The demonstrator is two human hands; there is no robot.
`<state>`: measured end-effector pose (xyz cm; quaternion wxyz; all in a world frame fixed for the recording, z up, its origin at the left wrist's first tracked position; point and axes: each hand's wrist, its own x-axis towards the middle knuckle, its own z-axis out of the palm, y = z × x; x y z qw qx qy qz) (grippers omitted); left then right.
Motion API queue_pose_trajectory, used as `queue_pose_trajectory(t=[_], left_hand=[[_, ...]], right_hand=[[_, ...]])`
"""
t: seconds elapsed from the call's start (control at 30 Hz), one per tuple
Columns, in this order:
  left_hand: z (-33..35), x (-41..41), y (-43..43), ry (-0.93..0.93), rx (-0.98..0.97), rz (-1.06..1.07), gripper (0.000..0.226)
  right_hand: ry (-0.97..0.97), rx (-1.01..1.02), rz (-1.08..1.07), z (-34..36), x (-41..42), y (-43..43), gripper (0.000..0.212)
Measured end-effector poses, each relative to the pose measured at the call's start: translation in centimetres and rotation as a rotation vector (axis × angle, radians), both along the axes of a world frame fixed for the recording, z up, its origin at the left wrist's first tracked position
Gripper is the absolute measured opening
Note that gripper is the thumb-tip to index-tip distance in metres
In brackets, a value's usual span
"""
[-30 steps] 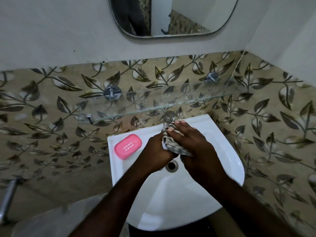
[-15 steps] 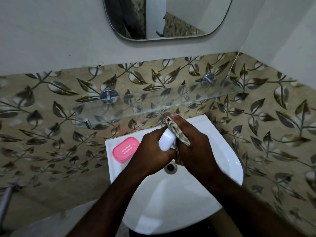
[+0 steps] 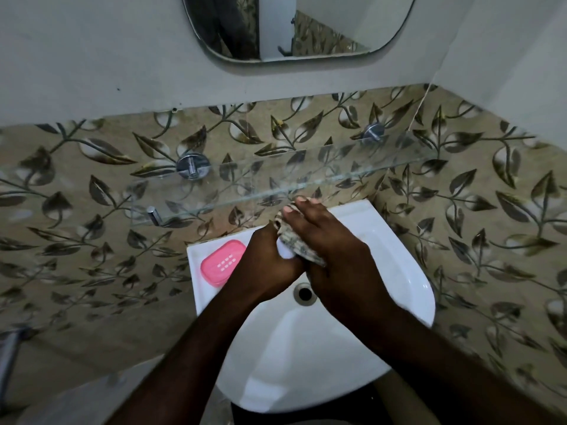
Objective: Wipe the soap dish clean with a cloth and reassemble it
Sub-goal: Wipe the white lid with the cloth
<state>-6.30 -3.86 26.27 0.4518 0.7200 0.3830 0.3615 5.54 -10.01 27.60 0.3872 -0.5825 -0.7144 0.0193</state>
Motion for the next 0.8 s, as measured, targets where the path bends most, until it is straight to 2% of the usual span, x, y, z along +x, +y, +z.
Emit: queue_pose_trajectory(t=[0.07, 0.13, 0.17, 0.2, 0.3, 0.37, 0.4, 0.47, 0.57, 0.63, 0.73, 0.8], left_hand=[[0.2, -0.4, -0.3, 0.000, 0.027, -0.020, 0.024], [0.6, -0.5, -0.7, 0.051, 0.064, -0.011, 0.026], [0.5, -0.4, -0.8, 0.053, 0.069, -0.012, 0.028], [0.5, -0.3, -0.8, 0.052, 0.068, -0.017, 0.030], [0.2, -0.3, -0.7, 0.007, 0.070, 0.000, 0.028], [0.0, -0.7, -0.8, -0.011, 0.104, 0.029, 0.026], [0.0, -0.8, -1.0, 0.015, 0.130, 0.052, 0.023], [0.0, -1.0, -1.4, 0.090, 0.197, 0.078, 0.018], [0.0, -0.9, -1.7, 0.107, 0.261, 0.066, 0.018], [-0.1, -1.0, -1.7, 0.041, 0.283, 0.089, 0.026], [-0.3, -1.0, -1.9, -0.114, 0.292, 0.155, 0.050], [-0.3, -0.9, -2.4, -0.241, 0.191, 0.192, 0.052]], right_hand=[[0.010, -0.013, 0.056, -0.2, 0.7, -0.1, 0.082], [0.278, -0.115, -0.011, -0.3, 1.9, 0.5, 0.073], [0.371, -0.162, -0.071, -0.4, 2.2, 0.7, 0.068], [0.384, -0.166, -0.095, -0.2, 2.0, 0.6, 0.066], [0.085, -0.042, -0.018, 0.2, 0.0, -0.4, 0.073], [0.014, -0.014, 0.042, 0.1, -0.1, -0.6, 0.077], [0.060, -0.026, 0.049, 0.0, 0.1, -0.4, 0.077], [0.273, -0.081, 0.020, -0.2, 0.7, -0.1, 0.070], [0.617, -0.301, -0.011, 0.1, 1.4, 0.4, 0.057], [0.792, -0.412, 0.075, -0.1, 2.0, 0.6, 0.050], [1.053, -0.550, 0.319, -0.2, 2.4, 0.2, 0.038], [1.104, -0.618, 0.422, -0.7, 2.6, 0.2, 0.043]])
